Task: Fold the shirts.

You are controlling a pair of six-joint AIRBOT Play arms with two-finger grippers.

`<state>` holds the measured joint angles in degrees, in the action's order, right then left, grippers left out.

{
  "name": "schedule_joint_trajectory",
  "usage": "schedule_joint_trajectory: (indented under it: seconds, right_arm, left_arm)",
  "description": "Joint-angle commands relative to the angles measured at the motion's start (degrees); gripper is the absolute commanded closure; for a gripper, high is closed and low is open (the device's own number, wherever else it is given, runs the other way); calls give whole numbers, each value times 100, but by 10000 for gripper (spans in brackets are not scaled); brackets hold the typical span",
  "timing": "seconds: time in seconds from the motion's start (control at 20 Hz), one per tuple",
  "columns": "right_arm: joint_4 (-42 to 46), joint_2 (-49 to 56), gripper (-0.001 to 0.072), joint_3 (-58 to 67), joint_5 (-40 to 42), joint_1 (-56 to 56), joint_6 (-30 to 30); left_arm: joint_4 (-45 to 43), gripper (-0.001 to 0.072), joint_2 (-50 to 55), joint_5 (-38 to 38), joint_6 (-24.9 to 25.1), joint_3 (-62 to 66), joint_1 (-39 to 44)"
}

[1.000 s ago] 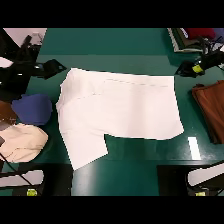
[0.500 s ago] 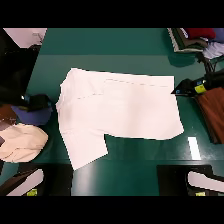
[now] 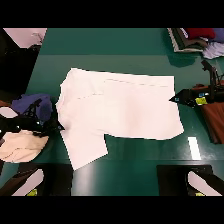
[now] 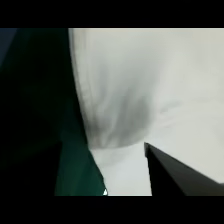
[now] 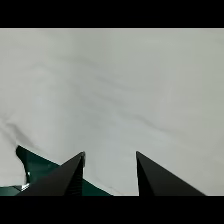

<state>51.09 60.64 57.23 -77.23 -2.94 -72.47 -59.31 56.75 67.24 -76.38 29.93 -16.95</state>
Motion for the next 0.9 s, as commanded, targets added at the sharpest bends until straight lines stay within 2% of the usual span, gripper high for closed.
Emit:
schedule_joint_trajectory:
  seconds: [0.0, 0.15, 0.25, 0.3, 0.45, 0.65, 0.75, 0.85]
  right_arm:
    - [-7, -297, 330, -127, 94, -2, 9]
    - [52, -310, 330, -129, 11, -2, 4]
    - [511, -310, 330, -129, -83, -2, -321]
    - [890, -310, 330, -131, -225, -4, -479]
    - [1762, -365, 330, -365, -616, -31, -763]
    - [1749, -660, 321, -1582, -590, -800, -761]
    - [1735, -726, 135, -2162, -588, -1360, -761]
    - [1641, -723, 140, -2586, -522, -1705, -739]
  left_arm:
    - [535, 99, -9, -411, 195, -361, -4]
    - [754, 110, 2, -487, 186, -422, -4]
    - [835, 591, 2, -487, 190, -422, -4]
    - [883, 684, 2, -487, 216, -422, -4]
    - [970, 686, -59, -402, 354, -247, -4]
    - [1073, 686, -87, -164, 485, 201, -4]
    - [1115, 685, -87, -170, 485, 286, -4]
    - [1137, 686, -87, -181, 485, 286, -4]
